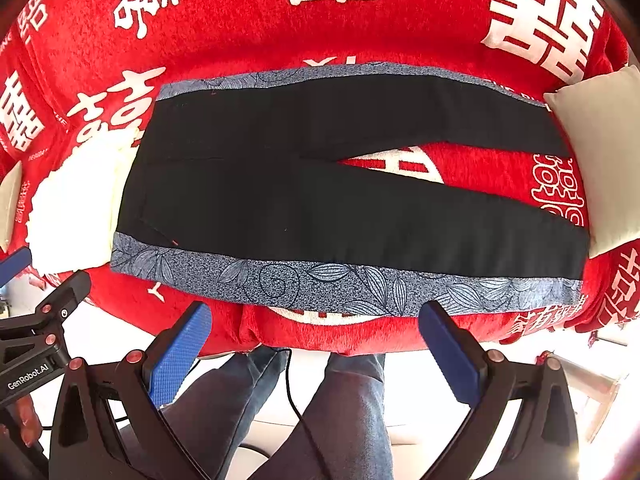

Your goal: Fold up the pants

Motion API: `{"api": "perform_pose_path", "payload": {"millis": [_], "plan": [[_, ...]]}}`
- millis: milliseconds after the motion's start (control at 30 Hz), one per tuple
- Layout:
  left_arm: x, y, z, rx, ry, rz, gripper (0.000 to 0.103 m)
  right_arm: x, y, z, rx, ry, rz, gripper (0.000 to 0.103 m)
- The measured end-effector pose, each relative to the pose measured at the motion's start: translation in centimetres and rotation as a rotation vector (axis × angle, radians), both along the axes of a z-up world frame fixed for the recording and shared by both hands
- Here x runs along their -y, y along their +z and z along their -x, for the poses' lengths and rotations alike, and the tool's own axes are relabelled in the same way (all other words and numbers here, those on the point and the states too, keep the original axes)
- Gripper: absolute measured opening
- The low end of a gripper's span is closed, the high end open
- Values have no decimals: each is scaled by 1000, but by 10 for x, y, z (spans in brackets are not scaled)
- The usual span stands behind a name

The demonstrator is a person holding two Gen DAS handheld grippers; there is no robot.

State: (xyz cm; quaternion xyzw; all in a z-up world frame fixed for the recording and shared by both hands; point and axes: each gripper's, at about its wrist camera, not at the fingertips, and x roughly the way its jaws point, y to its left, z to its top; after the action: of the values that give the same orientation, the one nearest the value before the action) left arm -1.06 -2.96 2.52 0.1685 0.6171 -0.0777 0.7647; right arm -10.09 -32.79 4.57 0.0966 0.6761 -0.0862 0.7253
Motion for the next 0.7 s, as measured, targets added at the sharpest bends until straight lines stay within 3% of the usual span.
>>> {"api": "perform_pose_path", "payload": {"millis": [300, 700], "plan": [[5, -3, 3, -12, -10, -8, 103, 9, -3, -3, -1, -17, -10, 103], [-17, -37, -3, -91, 92, 37, 103, 5, -32, 8, -62, -65, -16, 103]]}}
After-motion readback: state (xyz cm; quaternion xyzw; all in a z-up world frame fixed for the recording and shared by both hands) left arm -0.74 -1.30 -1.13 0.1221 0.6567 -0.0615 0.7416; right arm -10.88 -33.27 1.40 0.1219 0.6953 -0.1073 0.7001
